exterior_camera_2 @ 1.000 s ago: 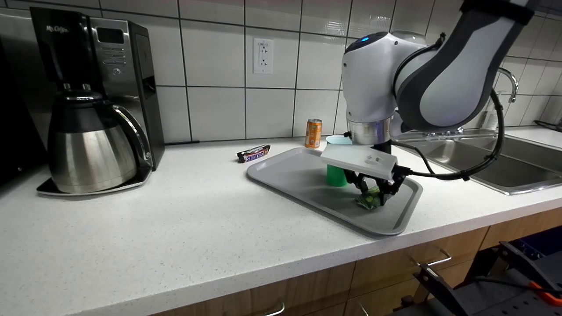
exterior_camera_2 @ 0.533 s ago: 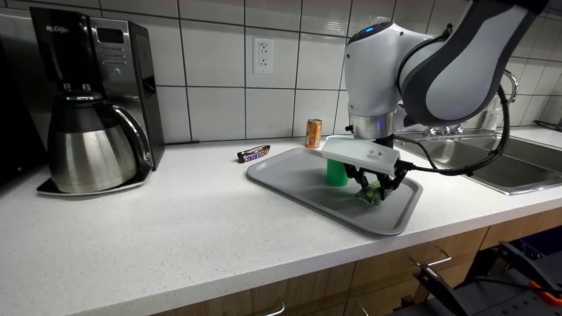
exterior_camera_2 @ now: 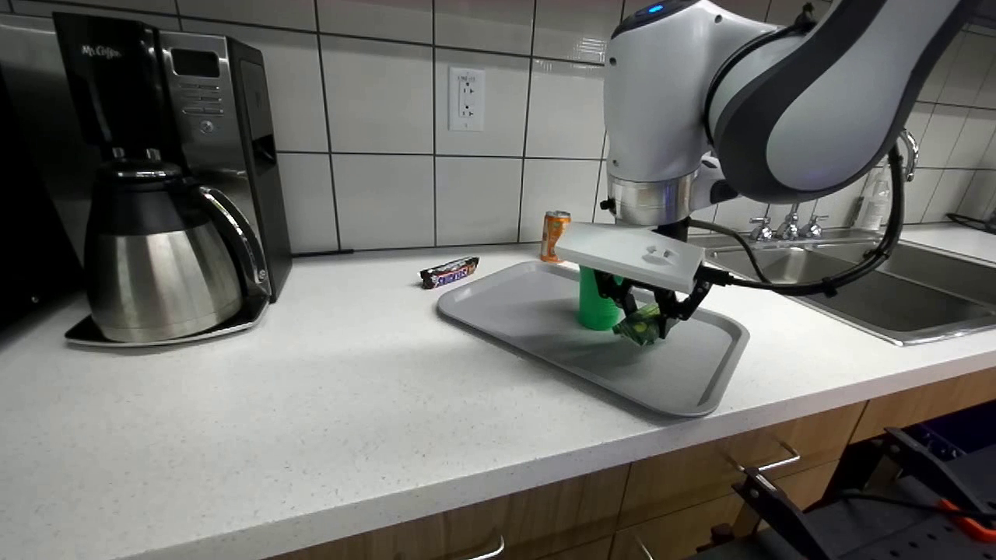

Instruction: Remove the chocolate bars from the tray

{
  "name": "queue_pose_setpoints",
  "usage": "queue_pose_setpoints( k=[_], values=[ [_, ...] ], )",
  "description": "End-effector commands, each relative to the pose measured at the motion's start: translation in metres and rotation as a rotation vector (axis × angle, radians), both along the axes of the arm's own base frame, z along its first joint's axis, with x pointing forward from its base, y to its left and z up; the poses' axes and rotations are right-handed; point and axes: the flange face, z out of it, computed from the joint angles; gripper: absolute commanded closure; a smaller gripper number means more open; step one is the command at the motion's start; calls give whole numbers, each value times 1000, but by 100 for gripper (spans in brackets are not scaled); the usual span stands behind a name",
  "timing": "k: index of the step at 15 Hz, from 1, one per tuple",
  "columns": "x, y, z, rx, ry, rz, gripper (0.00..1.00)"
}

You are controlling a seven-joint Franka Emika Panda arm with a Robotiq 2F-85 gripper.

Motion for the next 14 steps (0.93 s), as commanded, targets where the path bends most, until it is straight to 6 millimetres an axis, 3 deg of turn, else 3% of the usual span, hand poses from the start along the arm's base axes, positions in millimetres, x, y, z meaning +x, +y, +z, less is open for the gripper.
queue_pose_setpoints(
  k=[1, 14],
  values=[
    [-6, 20, 17, 30, -33, 45, 83],
    [-6, 93, 31, 104, -66, 183, 83]
  ],
)
